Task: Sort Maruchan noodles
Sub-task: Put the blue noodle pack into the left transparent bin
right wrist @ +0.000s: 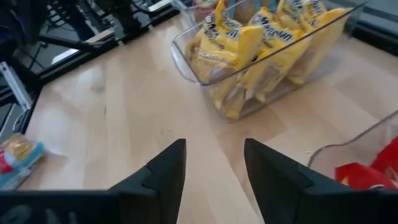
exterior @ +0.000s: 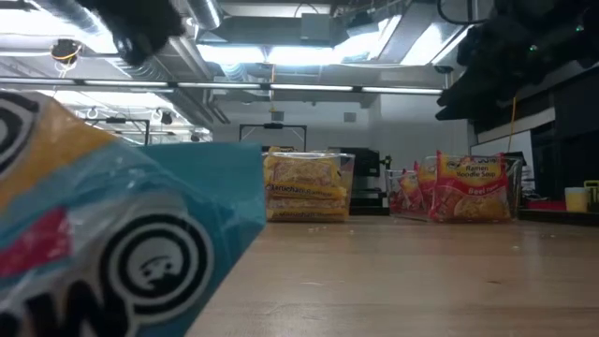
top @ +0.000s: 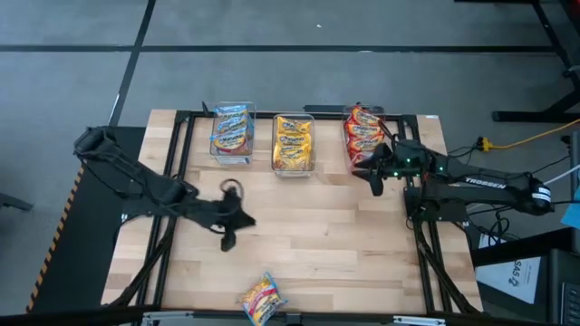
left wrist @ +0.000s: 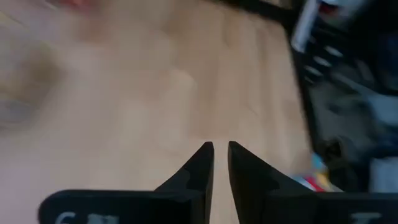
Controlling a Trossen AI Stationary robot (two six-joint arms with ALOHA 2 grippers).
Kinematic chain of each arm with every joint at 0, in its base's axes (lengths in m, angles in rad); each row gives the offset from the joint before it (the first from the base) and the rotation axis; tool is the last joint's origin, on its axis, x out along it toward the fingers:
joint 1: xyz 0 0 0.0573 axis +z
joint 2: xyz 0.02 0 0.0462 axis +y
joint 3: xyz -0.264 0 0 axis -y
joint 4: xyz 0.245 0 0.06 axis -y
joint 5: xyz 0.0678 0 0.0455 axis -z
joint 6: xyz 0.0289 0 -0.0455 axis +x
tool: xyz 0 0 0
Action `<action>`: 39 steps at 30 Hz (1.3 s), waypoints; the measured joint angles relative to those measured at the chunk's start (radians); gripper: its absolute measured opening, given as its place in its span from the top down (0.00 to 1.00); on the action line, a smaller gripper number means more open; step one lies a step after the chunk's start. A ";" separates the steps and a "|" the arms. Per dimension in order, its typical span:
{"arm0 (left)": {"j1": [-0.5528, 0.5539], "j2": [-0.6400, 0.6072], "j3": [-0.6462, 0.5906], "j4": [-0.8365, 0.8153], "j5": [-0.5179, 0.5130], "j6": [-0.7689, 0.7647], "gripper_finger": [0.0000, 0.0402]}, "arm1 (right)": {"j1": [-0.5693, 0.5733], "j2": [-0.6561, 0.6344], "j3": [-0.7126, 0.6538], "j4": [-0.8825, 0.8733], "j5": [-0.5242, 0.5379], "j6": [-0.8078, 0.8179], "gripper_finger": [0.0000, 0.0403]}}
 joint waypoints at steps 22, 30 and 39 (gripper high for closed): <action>-0.075 0.497 0.000 0.408 0.569 -0.745 0.69 | 0.000 0.000 0.001 -0.281 -0.149 0.015 0.58; -0.164 0.551 0.000 0.456 0.545 -0.830 0.69 | 0.000 -0.001 0.001 -0.269 -0.177 0.052 0.58; -0.196 0.572 0.024 0.467 0.451 -0.823 0.69 | 0.000 -0.001 0.001 -0.273 -0.215 0.104 0.58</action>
